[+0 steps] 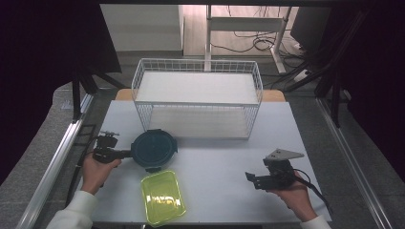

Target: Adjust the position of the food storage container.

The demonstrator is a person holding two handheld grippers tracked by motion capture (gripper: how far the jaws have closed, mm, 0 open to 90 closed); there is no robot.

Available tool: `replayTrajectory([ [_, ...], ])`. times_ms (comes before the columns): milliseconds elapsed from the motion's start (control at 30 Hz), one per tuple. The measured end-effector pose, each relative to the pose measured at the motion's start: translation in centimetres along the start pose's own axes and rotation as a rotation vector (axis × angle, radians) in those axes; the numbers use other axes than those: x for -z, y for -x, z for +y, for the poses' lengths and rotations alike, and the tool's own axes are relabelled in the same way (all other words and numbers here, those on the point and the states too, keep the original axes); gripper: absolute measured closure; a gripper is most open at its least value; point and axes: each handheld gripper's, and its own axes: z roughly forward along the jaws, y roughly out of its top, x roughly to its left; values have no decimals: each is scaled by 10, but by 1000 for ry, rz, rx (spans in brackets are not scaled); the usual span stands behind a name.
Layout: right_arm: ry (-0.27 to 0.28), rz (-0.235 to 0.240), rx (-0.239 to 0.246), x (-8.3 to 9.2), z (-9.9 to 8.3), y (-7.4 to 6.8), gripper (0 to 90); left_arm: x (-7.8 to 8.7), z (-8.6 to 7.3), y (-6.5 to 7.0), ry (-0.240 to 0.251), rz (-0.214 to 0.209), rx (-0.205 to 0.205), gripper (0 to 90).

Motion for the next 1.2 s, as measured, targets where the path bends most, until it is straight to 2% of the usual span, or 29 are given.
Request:
replayTrajectory([
  [700,-5,-3,5,-1,0,0,142,-14,14,19,-4,-14,-6,900],
  [867,-8,-2,7,-2,0,-1,141,-18,19,28,-15,-15,-20,900],
  [1200,-10,-6,13,-1,0,0,142,-32,30,49,-33,-55,-49,900],
])
